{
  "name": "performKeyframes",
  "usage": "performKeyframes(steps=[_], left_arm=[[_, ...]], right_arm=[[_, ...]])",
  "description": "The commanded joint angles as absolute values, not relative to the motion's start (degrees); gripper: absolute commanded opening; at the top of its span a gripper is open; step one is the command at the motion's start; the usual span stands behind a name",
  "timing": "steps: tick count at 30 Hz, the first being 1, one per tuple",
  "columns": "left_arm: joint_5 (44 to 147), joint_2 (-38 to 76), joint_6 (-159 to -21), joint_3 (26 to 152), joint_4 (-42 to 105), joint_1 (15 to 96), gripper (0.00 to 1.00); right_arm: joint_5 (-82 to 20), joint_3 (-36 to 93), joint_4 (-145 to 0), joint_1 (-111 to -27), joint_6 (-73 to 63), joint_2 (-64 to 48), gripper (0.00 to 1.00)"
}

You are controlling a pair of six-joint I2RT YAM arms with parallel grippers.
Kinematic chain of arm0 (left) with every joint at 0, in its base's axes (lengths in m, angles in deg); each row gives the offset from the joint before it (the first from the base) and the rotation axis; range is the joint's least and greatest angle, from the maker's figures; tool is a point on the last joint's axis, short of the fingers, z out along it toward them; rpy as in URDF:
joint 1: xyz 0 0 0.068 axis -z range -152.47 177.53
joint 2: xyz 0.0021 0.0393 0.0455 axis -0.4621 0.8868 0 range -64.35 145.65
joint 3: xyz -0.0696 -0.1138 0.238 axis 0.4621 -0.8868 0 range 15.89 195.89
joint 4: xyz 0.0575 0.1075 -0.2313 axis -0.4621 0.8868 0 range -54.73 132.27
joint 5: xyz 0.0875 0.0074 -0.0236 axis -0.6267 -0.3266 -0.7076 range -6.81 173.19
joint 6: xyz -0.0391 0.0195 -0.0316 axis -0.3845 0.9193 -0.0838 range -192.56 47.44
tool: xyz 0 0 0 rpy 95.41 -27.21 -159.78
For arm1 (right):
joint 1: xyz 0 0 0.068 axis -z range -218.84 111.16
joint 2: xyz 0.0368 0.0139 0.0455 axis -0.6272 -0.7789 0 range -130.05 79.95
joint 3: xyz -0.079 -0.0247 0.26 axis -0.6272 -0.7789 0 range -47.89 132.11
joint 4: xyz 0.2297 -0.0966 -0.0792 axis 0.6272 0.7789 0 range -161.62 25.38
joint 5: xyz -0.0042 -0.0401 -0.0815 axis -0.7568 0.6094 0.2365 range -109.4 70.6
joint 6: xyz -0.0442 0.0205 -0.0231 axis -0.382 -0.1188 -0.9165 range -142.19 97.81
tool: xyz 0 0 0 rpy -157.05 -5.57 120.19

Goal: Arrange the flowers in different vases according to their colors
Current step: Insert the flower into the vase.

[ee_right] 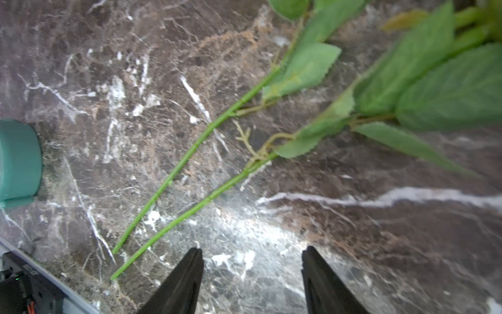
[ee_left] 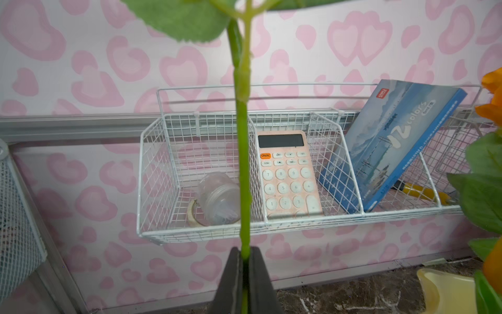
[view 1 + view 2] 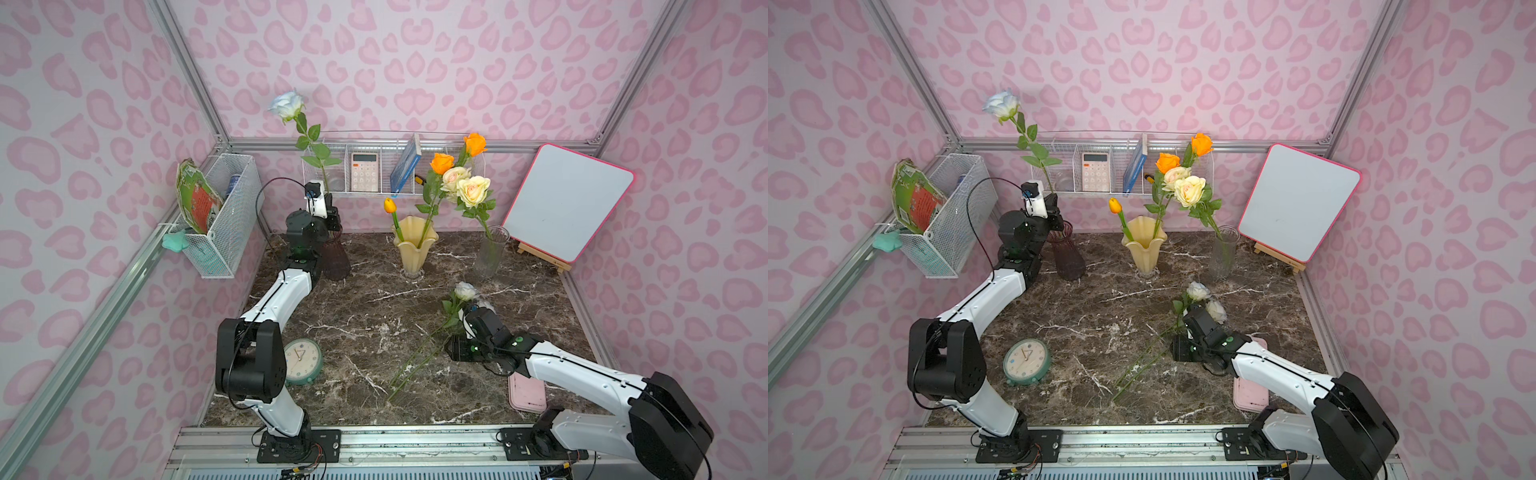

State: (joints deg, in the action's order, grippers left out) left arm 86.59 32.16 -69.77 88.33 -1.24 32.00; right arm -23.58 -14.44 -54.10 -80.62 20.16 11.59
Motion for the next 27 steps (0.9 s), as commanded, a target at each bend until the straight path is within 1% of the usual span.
performKeyframes(steps=[1,3,5,6,8,9,11,12,13,15,20,21,22,23,27], left_arm=[[86.1,32.6,-69.9,87.0,-5.8,31.9,0.01],[86.4,33.0,-69.5,86.4,-5.7,31.8,0.03],[86.4,33.6,-69.2,86.3,-4.9,31.9,0.07],[86.7,33.7,-69.0,86.2,-4.7,31.9,0.09],[86.0,33.9,-68.9,85.5,-5.1,31.9,0.18],[85.7,33.8,-69.0,85.2,-5.2,31.9,0.23],[86.1,33.5,-69.2,85.0,-4.4,31.9,0.31],[86.3,33.4,-69.3,84.9,-3.7,31.9,0.43],[86.3,33.3,-69.3,84.9,-3.1,31.9,0.53],[85.8,32.9,-69.8,84.6,-2.6,32.0,0.58],[86.6,30.8,-70.9,84.2,-0.3,31.9,0.61],[86.4,30.3,-71.3,83.9,-0.2,31.9,0.61],[86.1,29.6,-71.8,83.4,-0.1,31.9,0.64],[86.0,28.8,-72.1,82.8,-0.4,31.9,0.65],[85.9,25.0,-73.4,81.5,1.3,31.9,0.67]], right_arm=[[-22.7,-15.7,-51.5,-81.4,22.7,13.6,0.61],[-22.6,-16.6,-51.9,-82.1,23.5,14.0,0.58],[-22.2,-17.7,-51.9,-82.1,24.6,12.5,0.48],[-21.8,-18.0,-52.4,-82.1,24.7,11.7,0.41],[-19.5,-17.4,-53.4,-82.1,24.9,9.5,0.23],[-18.6,-16.8,-54.0,-82.0,24.7,8.4,0.18],[-17.6,-15.1,-55.8,-81.7,23.7,4.9,0.13],[-17.4,-14.2,-57.0,-81.7,23.0,3.0,0.12],[-17.3,-13.2,-58.2,-81.6,22.3,0.9,0.10],[-17.1,-10.5,-59.4,-81.8,21.3,-3.7,0.04],[-15.8,-6.7,-61.2,-82.8,20.4,-10.1,0.01],[-15.6,-6.4,-61.3,-82.9,20.4,-10.7,0.01],[-15.7,-6.0,-61.8,-82.9,20.4,-11.3,0.01],[-15.7,-5.7,-62.1,-82.9,20.5,-11.9,0.01],[-16.2,-4.9,-63.0,-83.1,20.7,-13.4,0.01]])
